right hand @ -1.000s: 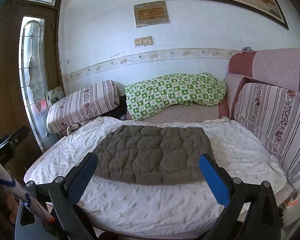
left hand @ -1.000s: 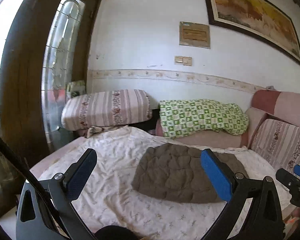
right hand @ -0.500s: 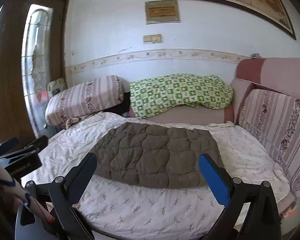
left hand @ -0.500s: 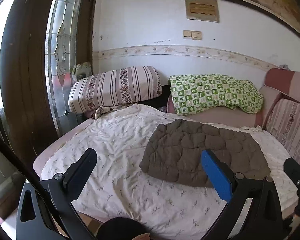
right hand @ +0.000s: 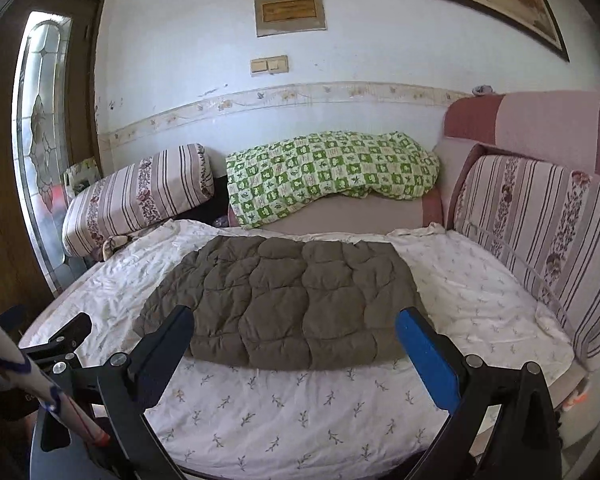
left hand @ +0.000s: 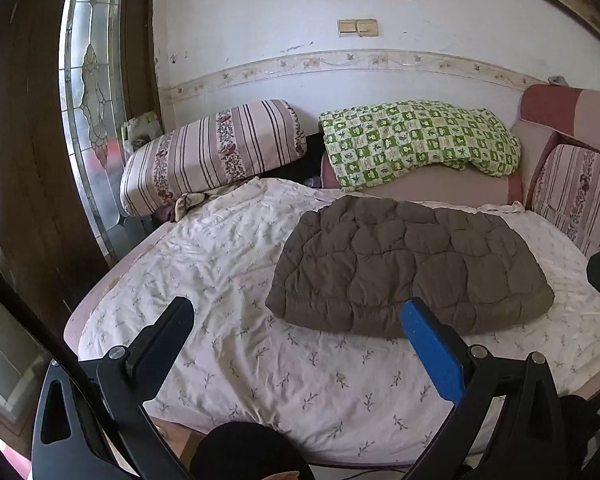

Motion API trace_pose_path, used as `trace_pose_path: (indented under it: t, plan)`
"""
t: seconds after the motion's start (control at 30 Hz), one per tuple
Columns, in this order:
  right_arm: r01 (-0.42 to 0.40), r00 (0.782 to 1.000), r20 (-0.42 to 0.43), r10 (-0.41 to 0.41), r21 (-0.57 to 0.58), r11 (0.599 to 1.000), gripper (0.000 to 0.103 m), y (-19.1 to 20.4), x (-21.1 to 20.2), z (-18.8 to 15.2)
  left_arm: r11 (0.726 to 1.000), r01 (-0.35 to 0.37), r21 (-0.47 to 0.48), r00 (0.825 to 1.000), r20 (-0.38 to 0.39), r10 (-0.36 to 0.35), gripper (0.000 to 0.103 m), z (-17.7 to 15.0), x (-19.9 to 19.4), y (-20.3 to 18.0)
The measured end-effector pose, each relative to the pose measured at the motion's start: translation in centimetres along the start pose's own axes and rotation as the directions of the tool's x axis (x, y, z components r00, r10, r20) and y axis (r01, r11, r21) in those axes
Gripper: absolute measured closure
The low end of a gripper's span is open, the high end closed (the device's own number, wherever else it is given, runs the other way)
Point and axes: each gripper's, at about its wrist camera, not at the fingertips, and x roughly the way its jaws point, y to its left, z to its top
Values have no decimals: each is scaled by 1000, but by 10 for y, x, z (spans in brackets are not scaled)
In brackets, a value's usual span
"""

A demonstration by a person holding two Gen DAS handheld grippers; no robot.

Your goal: Fold large clothes

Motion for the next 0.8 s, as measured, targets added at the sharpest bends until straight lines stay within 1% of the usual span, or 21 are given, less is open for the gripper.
trace_pose_path:
  t: [0.23, 0.47, 0.63, 0.8]
  plan:
    - [26, 999, -33, -28, -50, 998, 0, 11, 4, -6, 1000, 6, 25, 1000, -19, -6, 0, -4, 4, -2]
    - [44, 998, -40, -47, -79, 996, 0, 16, 4, -8, 999, 17, 43, 999, -32, -16, 0, -8, 6, -3]
    - [60, 995, -70, -67, -98, 993, 0, 19, 11, -11, 998, 10, 68, 999, -38, -8, 0, -11, 6, -4]
    - [68, 992, -98, -78, -102, 992, 0, 20, 18, -16, 996, 19, 85, 998, -58, -14, 0, -11, 10, -3]
